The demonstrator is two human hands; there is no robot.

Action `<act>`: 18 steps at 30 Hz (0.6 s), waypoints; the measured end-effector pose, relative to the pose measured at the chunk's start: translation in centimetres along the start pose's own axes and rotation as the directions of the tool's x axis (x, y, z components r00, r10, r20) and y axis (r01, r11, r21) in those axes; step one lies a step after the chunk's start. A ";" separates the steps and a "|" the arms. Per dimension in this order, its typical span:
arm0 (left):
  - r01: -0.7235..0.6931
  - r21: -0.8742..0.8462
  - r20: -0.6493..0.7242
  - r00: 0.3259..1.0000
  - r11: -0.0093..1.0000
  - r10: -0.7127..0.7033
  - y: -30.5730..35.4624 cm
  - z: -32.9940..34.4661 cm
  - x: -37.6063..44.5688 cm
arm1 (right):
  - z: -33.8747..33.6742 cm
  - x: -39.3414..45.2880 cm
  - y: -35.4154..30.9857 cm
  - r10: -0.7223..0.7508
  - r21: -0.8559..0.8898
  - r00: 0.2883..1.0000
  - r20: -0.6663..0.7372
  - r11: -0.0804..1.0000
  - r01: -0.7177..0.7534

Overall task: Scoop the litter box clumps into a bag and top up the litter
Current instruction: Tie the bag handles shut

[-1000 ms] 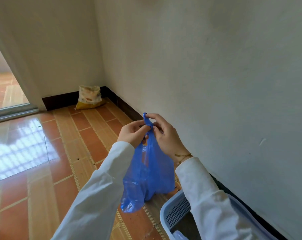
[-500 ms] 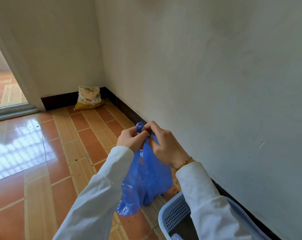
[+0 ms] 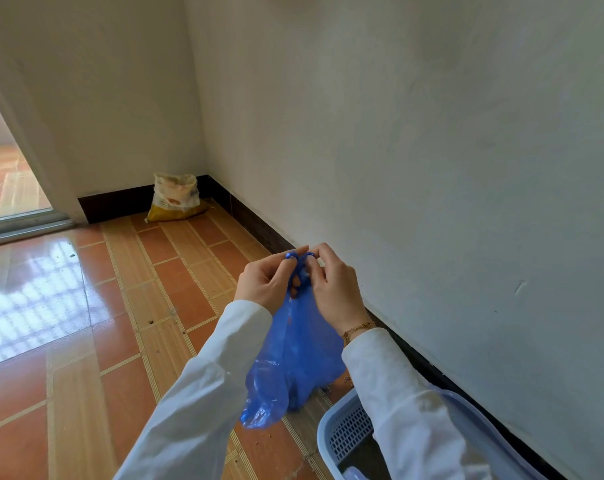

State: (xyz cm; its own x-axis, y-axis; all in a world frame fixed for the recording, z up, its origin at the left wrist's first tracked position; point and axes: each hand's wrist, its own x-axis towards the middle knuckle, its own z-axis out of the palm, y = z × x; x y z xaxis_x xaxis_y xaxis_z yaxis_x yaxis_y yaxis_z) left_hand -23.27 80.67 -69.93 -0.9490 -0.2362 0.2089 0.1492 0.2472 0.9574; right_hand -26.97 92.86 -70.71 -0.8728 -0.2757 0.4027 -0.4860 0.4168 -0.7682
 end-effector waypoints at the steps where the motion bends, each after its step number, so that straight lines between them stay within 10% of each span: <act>1: -0.032 0.080 0.000 0.999 0.996 0.032 -0.3 0.0 -0.1 | 0.1 0.1 0.3 0.048 0.003 0.999 -0.009 0.999 -0.048; 9: -0.485 0.523 0.181 0.867 0.701 0.465 -3.0 0.0 -0.1 | 0.4 0.6 2.7 0.445 0.288 0.894 0.045 0.851 -0.438; 13: -0.378 0.685 0.217 0.922 0.623 0.322 -3.1 0.4 0.4 | 0.1 0.5 2.6 0.468 0.362 0.881 0.075 0.810 -0.461; 18: -0.047 0.337 0.182 0.983 0.940 -0.016 -2.2 0.3 0.4 | 0.2 0.3 1.6 0.247 0.212 0.969 0.005 0.947 -0.242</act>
State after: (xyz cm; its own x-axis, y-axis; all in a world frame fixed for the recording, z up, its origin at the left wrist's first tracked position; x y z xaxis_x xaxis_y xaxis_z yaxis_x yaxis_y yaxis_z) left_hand -24.04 80.37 -72.03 -0.9860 -0.0650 0.1537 0.0913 0.5606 0.8231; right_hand -28.04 93.24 -71.92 -0.9655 -0.1686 0.1984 -0.2396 0.2775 -0.9304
